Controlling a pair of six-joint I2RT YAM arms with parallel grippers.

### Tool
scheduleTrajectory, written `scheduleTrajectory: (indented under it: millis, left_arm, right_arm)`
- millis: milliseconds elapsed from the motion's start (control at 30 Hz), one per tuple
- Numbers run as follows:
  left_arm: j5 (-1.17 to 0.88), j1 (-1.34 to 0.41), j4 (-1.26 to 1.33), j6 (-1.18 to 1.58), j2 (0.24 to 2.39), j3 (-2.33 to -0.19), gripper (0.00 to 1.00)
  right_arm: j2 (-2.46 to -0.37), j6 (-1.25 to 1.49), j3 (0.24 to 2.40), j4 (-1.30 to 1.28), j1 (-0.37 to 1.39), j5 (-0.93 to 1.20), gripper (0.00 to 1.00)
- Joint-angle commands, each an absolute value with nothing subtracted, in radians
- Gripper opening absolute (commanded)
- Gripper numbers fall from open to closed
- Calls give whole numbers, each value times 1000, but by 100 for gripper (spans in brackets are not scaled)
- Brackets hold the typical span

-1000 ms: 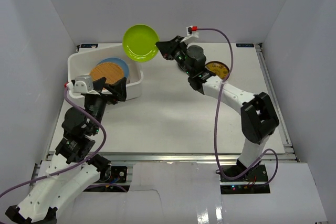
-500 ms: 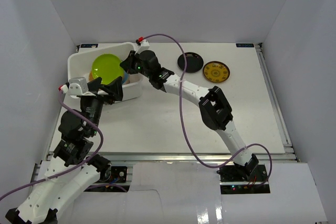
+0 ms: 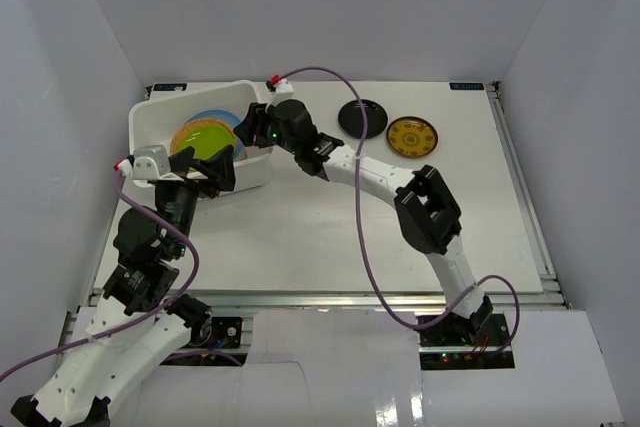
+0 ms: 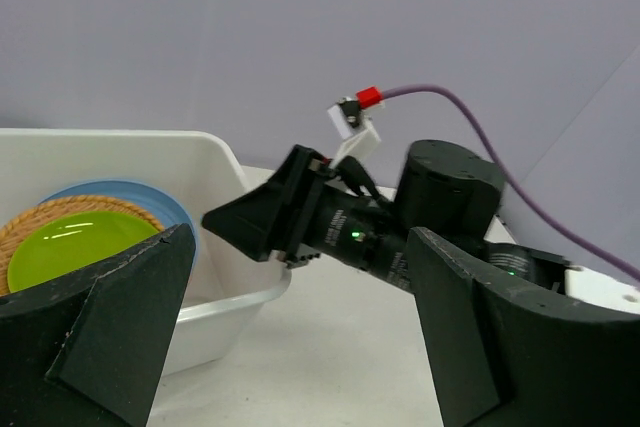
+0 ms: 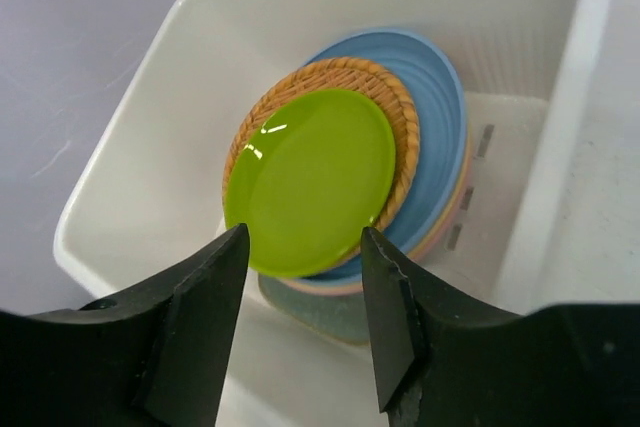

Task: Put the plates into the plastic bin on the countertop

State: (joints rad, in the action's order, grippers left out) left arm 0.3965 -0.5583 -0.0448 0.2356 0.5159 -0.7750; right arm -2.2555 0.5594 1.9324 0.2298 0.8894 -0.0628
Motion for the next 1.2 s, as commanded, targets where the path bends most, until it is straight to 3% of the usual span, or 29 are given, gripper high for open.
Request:
scheduleTrajectory:
  millis: [0,267,400,600,900,1033,1133,1167]
  left_arm:
    - [394,-552,-51,232,520,-778,98]
    - [368,-552,-52,241,520,-778,98]
    - [364,-552,-61,241,515,-788,98]
    - [356,-552,-58,241,502,-785,98]
    - [357,-552,-52,235,511,-779,98]
    - [354,-552,-58,238,514,-785,98]
    - [362,-552,-52,230,518,-778,98]
    - [367,-552,-57,230,522,-785,98]
  right_arm:
    - [-2007,502,1797,353,838,-118,54]
    - [-1676,712,1067,524,445,-179,51]
    - [-1652,747,922,523,212,-166,52]
    - [-1750,749,885,491,49,-126,55]
    - [-1940,859,962,491,-23,-14,55]
    - [-1994,919,989,529,-29,21,39]
    - [-2000,959,979,565,-32,6,14]
    - [-1982,962,973,569,-34,0,12]
